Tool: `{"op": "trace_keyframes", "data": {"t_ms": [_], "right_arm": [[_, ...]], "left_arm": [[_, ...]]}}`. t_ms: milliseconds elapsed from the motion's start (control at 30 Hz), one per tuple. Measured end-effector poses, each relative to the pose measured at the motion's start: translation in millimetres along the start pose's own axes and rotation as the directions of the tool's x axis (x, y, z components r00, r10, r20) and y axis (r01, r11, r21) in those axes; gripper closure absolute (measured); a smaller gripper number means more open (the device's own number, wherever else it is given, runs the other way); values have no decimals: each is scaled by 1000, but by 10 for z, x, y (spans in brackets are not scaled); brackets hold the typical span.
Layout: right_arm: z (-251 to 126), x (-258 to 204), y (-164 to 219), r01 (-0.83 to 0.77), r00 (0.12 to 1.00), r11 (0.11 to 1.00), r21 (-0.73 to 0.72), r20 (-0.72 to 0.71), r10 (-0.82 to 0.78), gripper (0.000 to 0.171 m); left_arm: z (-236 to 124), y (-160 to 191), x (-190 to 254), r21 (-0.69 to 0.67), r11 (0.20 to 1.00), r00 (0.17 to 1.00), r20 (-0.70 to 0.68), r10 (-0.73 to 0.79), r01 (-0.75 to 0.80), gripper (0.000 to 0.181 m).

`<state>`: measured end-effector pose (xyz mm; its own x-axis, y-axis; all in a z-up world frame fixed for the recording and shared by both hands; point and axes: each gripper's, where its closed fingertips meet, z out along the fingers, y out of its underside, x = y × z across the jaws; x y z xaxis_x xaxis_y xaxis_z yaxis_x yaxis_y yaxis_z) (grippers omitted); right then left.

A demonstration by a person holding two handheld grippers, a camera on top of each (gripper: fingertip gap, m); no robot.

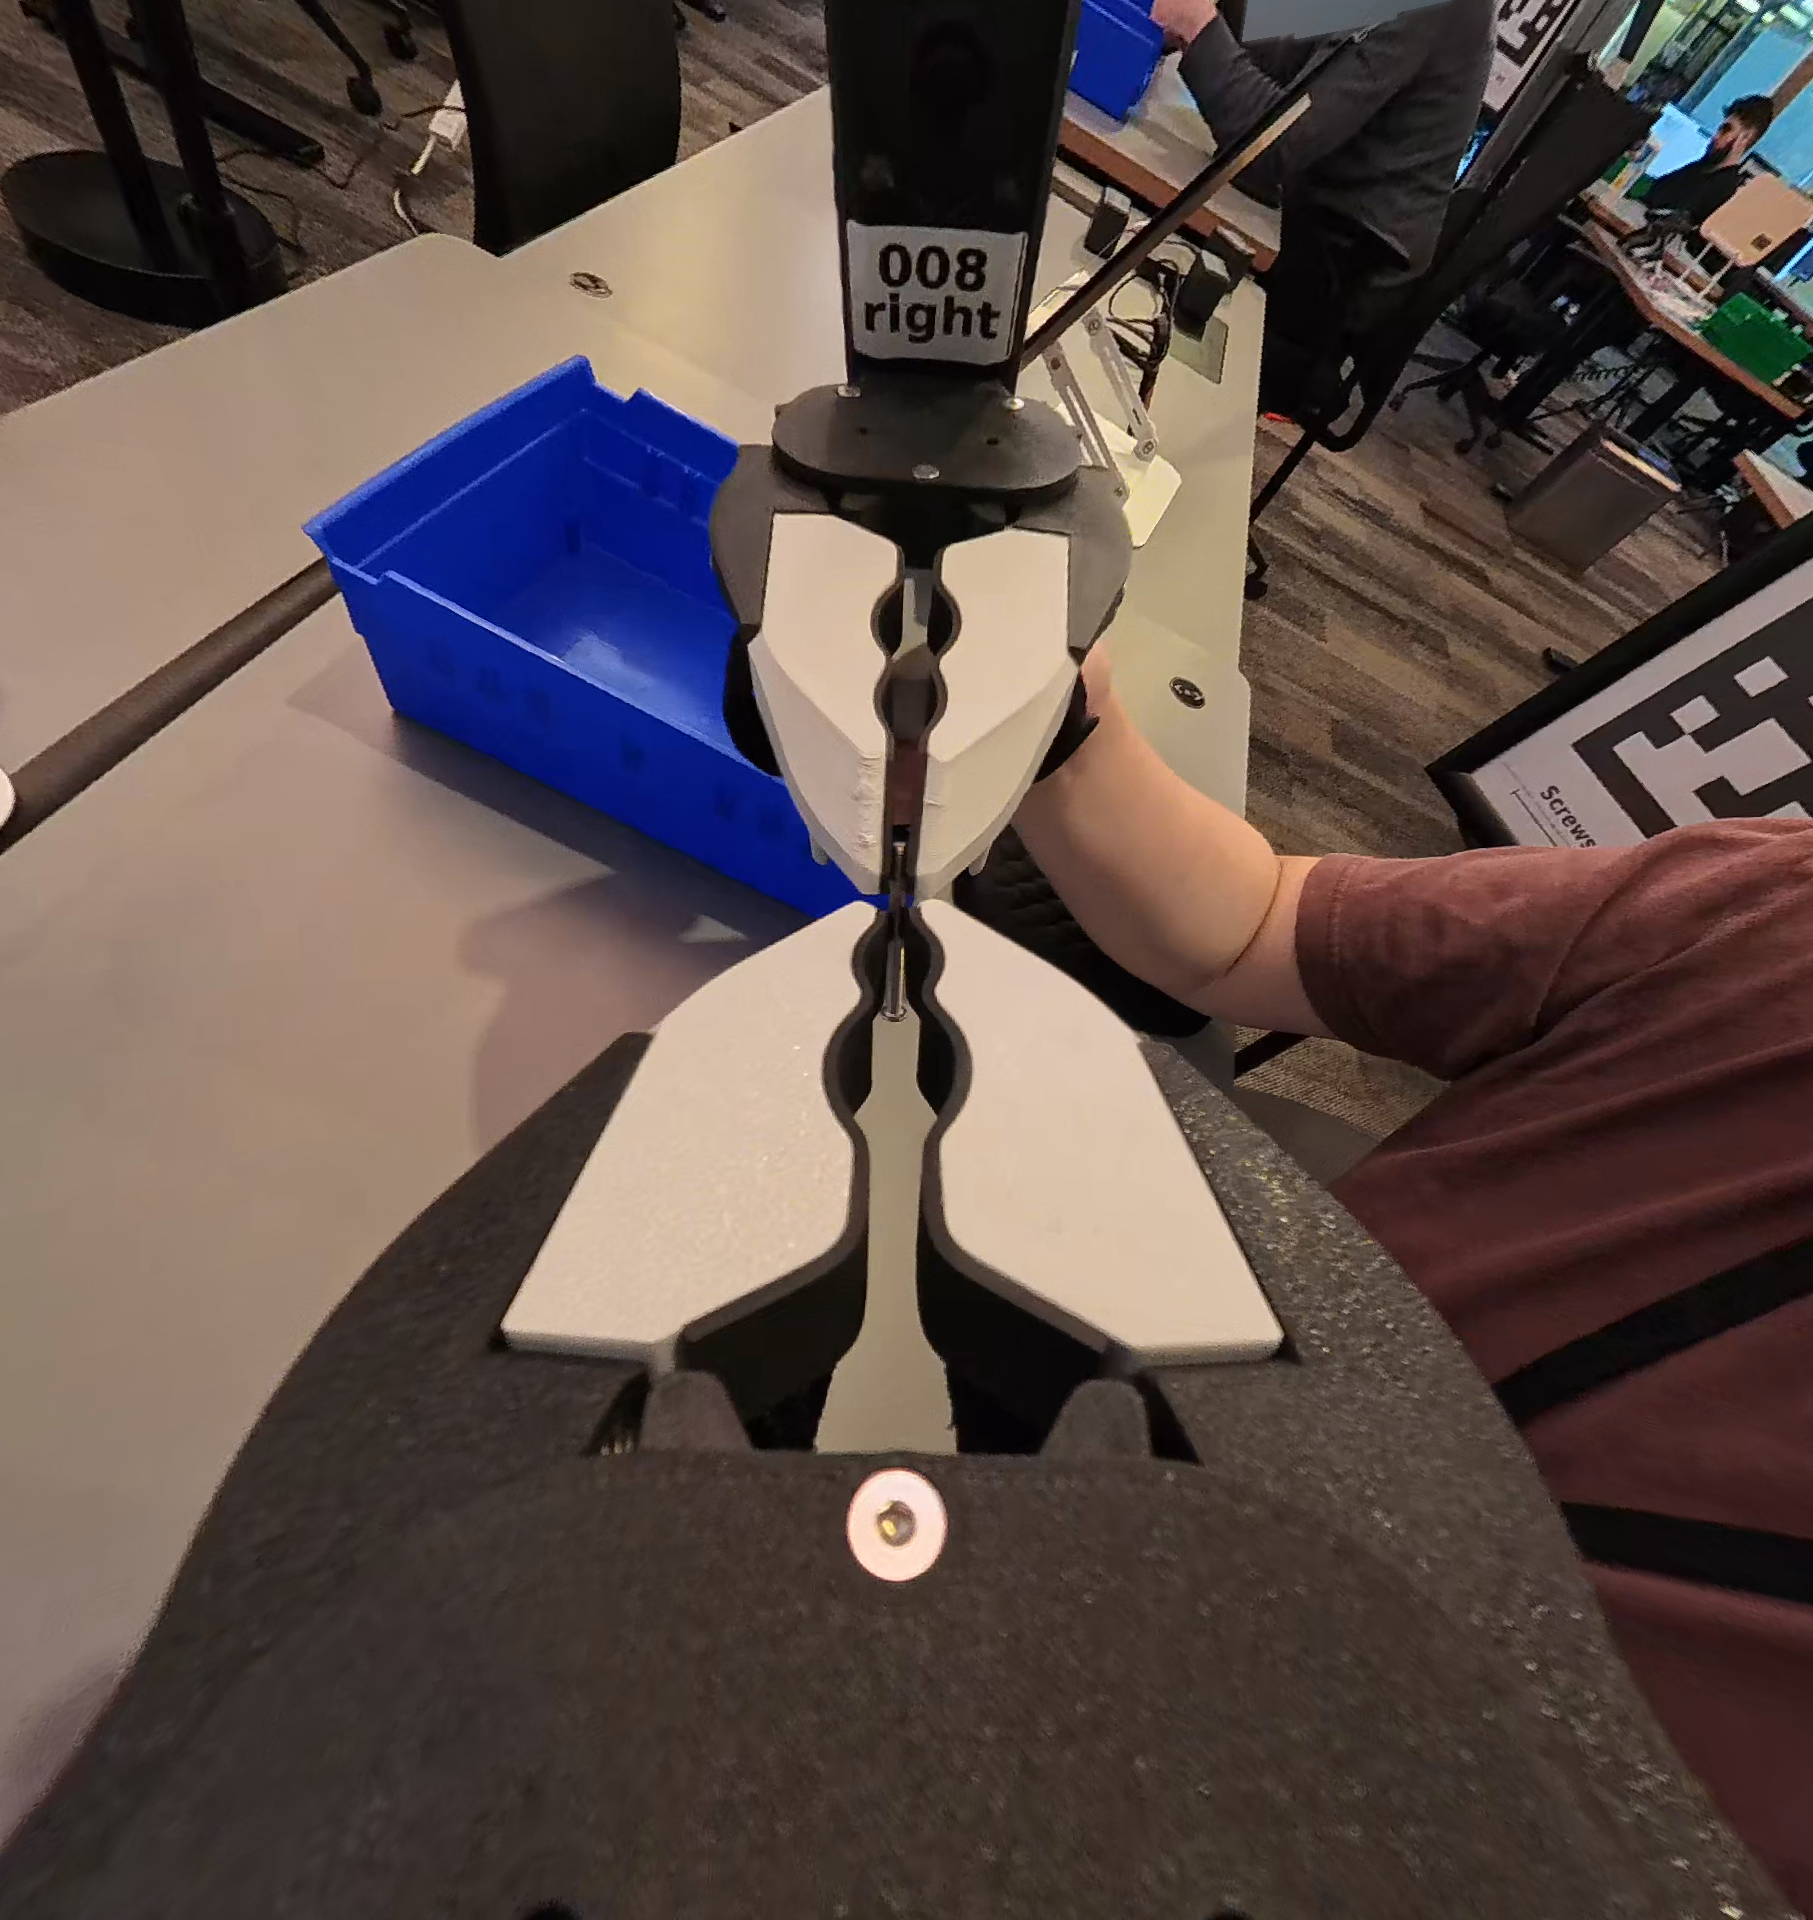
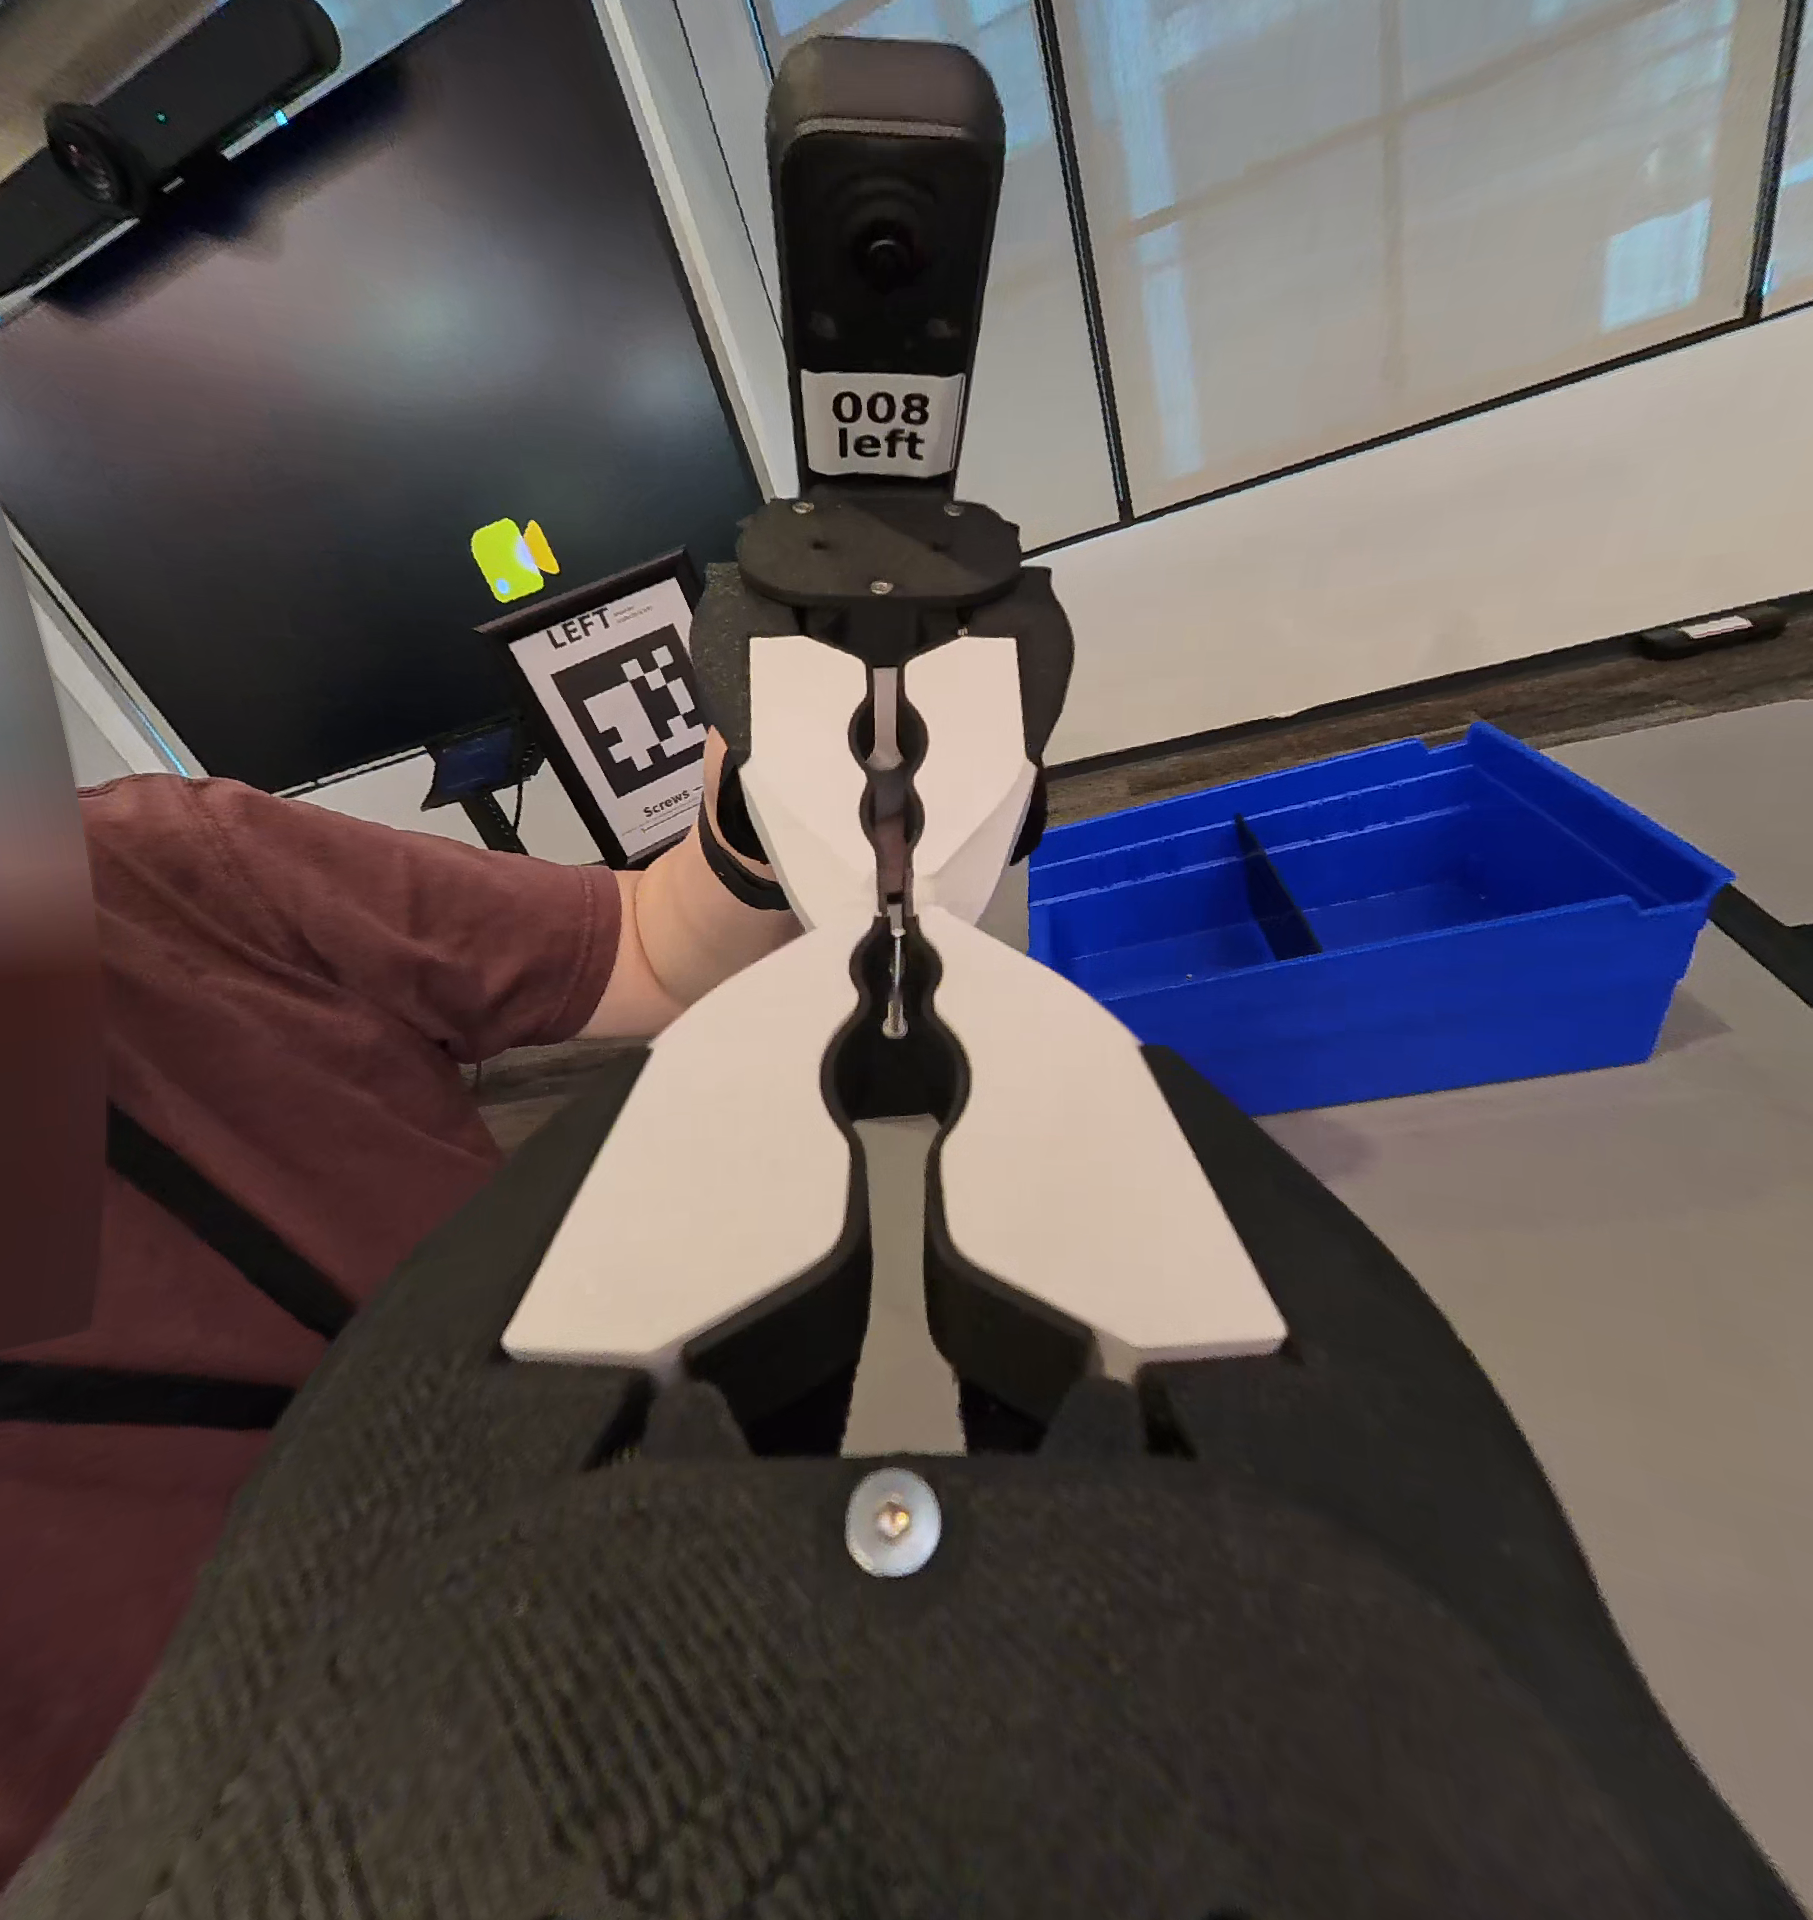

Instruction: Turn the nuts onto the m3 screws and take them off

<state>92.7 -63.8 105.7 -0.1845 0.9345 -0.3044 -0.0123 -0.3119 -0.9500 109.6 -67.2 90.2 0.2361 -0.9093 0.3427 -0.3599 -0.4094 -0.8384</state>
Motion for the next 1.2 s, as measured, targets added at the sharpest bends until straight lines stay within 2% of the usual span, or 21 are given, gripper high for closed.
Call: {"op": "trace_keyframes", "data": {"t_ms": [133,200,333,533,667,1200], "right_arm": [[19,1,13,-5,1000,1000,-4,4,5,168],[37,-16,22,-10,1000,1000,-6,18,10,168],[67,5,26,-28,1000,1000,-1,11,28,168],[67,94,51,-83,997,996,13,2,83,168],[62,137,79,-101,995,995,9,0,101,168],[39,218,114,-144,990,989,19,12,143,168]], "left_arm": [[-2,26,-10,-6,999,999,-28,-41,41,177],[10,58,-50,-21,997,997,-25,-70,70,159],[81,148,-99,-38,995,995,-45,-90,88,157],[112,141,-84,-15,986,976,-141,-164,164,172],[128,170,-104,-27,987,977,-140,-163,161,177],[161,276,-150,-57,982,974,-130,-185,179,179]]}}
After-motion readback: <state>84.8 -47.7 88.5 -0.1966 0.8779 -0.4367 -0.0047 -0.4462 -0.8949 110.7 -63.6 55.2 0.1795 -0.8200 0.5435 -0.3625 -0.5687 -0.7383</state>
